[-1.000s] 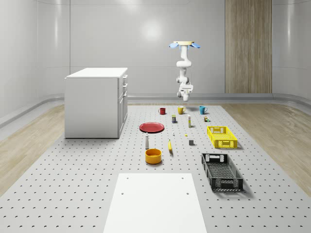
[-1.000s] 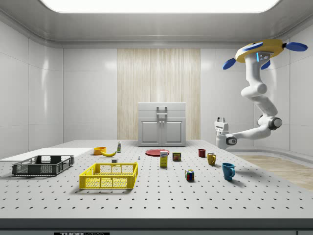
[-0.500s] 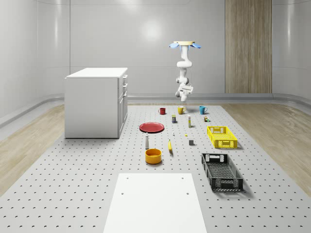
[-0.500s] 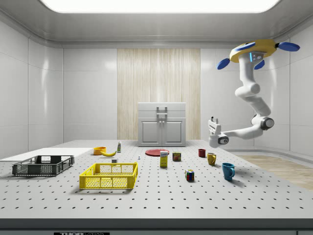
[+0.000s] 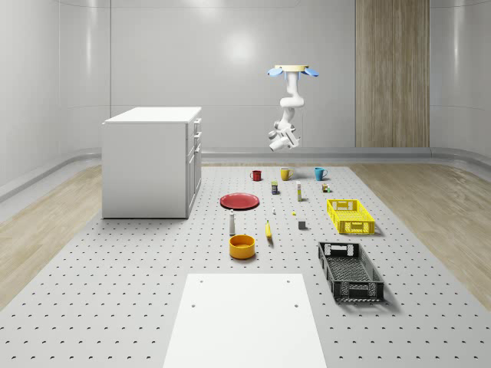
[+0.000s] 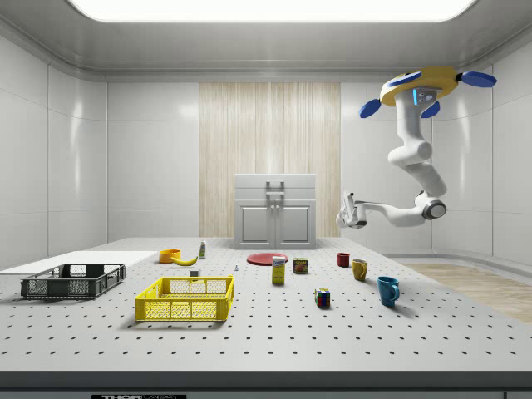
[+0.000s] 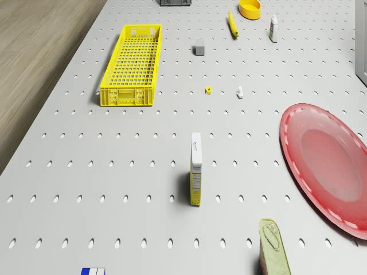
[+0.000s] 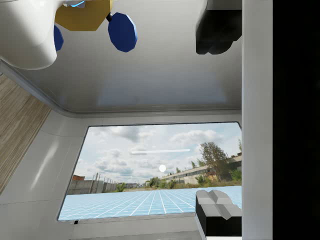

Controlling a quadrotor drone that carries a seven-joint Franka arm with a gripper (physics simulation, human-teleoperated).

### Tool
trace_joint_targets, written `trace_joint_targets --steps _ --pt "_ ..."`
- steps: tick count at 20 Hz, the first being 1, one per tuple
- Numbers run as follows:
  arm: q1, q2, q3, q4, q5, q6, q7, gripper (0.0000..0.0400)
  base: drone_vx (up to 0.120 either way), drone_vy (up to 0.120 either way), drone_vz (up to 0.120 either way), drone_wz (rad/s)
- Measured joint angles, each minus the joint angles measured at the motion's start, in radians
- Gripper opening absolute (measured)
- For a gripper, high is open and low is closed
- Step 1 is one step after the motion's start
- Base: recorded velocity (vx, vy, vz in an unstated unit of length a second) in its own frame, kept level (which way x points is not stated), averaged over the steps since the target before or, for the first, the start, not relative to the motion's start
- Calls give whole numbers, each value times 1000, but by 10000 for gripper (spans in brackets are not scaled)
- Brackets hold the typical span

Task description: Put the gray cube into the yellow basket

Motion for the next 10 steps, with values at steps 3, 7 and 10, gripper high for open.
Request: trace_joint_targets --steps 3,7,10 --pt "-104 -42 191 -192 -339 0 101 400 120 0 0 0" --pt "-302 -99 397 -419 -747 -59 278 400 120 0 0 0" --pt "-462 -138 503 -512 -947 -130 398 400 120 0 0 0"
